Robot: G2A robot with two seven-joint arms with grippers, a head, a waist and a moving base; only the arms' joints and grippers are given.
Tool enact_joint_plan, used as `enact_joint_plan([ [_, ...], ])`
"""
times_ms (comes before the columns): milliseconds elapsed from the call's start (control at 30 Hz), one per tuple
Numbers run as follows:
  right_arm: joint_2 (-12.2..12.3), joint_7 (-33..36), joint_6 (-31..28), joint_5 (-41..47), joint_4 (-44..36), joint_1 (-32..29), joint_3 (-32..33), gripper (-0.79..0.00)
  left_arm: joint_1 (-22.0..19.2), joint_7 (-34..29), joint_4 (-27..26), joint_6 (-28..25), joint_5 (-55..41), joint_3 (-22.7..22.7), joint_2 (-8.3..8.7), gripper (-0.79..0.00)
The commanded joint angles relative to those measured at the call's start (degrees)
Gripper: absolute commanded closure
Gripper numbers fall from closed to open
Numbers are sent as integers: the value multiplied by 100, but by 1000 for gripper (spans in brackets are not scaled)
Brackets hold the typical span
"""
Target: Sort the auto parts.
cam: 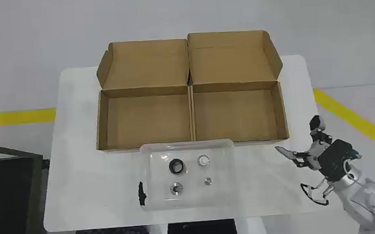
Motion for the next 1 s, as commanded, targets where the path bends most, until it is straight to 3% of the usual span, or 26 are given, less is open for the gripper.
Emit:
enact_joint_plan([
  [0,0,0,0,0,0,0,0,-785,0,0,0,0,0,0,0,-785],
  [733,1,15,-24,4,-17,4,-23,-785,0,0,0,0,0,0,0,-785],
  [967,44,619,-476,9,-199,261,-383,-785,0,0,0,0,0,0,0,-785],
])
